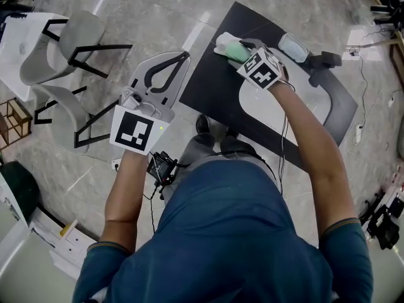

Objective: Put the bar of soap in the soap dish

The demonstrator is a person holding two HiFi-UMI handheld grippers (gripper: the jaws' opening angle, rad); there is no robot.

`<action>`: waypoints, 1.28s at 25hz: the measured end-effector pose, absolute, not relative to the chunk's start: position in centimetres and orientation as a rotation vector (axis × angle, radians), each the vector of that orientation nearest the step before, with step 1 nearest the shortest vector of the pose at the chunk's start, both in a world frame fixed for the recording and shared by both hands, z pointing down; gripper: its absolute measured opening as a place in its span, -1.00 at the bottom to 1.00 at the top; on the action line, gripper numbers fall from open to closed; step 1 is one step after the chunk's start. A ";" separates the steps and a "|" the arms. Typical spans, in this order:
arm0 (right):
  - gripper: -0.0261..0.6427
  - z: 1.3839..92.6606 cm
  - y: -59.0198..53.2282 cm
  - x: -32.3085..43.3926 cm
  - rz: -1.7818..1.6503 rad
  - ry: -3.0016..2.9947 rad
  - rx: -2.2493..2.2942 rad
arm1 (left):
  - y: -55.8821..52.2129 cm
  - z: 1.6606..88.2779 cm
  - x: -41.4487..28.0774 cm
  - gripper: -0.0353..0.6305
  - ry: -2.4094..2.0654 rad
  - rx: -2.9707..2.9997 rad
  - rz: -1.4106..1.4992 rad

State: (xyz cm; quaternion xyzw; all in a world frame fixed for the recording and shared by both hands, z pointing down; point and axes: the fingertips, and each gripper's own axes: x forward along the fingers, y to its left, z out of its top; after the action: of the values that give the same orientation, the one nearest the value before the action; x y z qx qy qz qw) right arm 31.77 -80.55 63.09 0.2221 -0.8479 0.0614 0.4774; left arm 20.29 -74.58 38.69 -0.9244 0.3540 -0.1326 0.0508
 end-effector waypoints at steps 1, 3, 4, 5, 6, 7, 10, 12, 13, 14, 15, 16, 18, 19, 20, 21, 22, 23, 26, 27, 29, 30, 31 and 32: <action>-0.04 63.2 -81.0 32.1 0.152 -2.058 0.548 | -74.6 38.7 20.3 -0.89 1.078 -2.814 -0.404; -0.04 63.5 -81.7 32.7 0.163 -2.034 0.555 | -74.7 38.8 20.2 -0.89 1.082 -2.815 -0.400; -0.04 63.6 -82.1 32.9 0.167 -2.022 0.555 | -74.7 38.8 20.2 -0.89 1.086 -2.816 -0.397; -0.04 63.8 -82.4 33.0 0.171 -2.011 0.553 | -74.7 38.8 20.1 -0.89 1.089 -2.817 -0.394; -0.04 63.9 -82.6 33.1 0.175 -2.002 0.547 | -74.7 38.8 20.1 -0.89 1.093 -2.817 -0.392; -0.04 64.1 -82.7 33.2 0.180 -1.991 0.539 | -74.7 38.8 20.1 -0.89 1.096 -2.818 -0.390; -0.04 64.4 -82.9 33.3 0.194 -1.961 0.511 | -74.6 38.9 20.1 -0.89 1.103 -2.819 -0.387; -0.04 64.8 -82.9 33.4 0.208 -1.941 0.486 | -74.6 38.9 20.1 -0.89 1.106 -2.821 -0.387; -0.04 65.1 -82.8 33.4 0.214 -1.933 0.476 | -74.6 38.9 20.1 -0.89 1.107 -2.821 -0.386; -0.04 65.3 -82.7 33.4 0.218 -1.927 0.467 | -74.6 38.9 20.2 -0.89 1.108 -2.821 -0.385; -0.04 65.6 -82.6 33.4 0.222 -1.923 0.458 | -74.6 38.8 20.2 -0.89 1.110 -2.822 -0.382; -0.04 65.8 -82.5 33.3 0.228 -1.919 0.448 | -74.5 38.8 20.1 -0.89 1.112 -2.824 -0.380; -0.04 66.1 -82.4 33.2 0.236 -1.915 0.431 | -74.5 38.8 20.1 -0.89 1.116 -2.825 -0.378; -0.04 66.1 -82.5 33.1 0.236 -1.919 0.429 | -74.4 38.8 20.1 -0.89 1.117 -2.825 -0.378; -0.04 66.1 -82.6 32.9 0.231 -1.925 0.431 | -74.4 38.8 20.1 -0.89 1.116 -2.824 -0.378; -0.04 66.1 -82.6 32.8 0.223 -1.930 0.432 | -74.3 38.8 20.2 -0.89 1.115 -2.823 -0.377; -0.04 66.0 -82.5 32.8 0.216 -1.930 0.430 | -74.2 38.8 20.2 -0.89 1.113 -2.821 -0.376; -0.04 65.8 -82.4 32.9 0.208 -1.928 0.426 | -74.2 38.8 20.2 -0.89 1.112 -2.819 -0.376; -0.04 65.0 -82.2 33.1 0.188 -1.934 0.430 | -74.0 38.6 20.4 -0.89 1.103 -2.815 -0.376; -0.04 64.5 -82.2 33.1 0.183 -1.944 0.443 | -73.9 38.5 20.5 -0.89 1.100 -2.815 -0.373; -0.04 62.6 -82.3 33.1 0.175 -1.989 0.503 | -73.7 38.1 20.7 -0.89 1.091 -2.817 -0.361; -0.05 61.1 -82.5 32.9 0.171 -2.034 0.559 | -73.6 37.9 20.9 -0.89 1.087 -2.819 -0.354; -0.17 59.0 -82.7 32.6 0.166 -2.094 0.630 | -73.5 37.6 21.0 -0.89 1.082 -2.819 -0.347; -0.46 56.6 -82.9 32.4 0.162 -2.165 0.713 | -73.3 37.3 21.1 -0.89 1.073 -2.818 -0.342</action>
State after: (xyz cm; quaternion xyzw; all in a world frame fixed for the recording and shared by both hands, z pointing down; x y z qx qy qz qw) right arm 32.37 -82.94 56.58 0.2837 -0.8619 0.0643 0.4154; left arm 21.14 -73.35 37.32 -0.9273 0.3531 -0.1124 0.0535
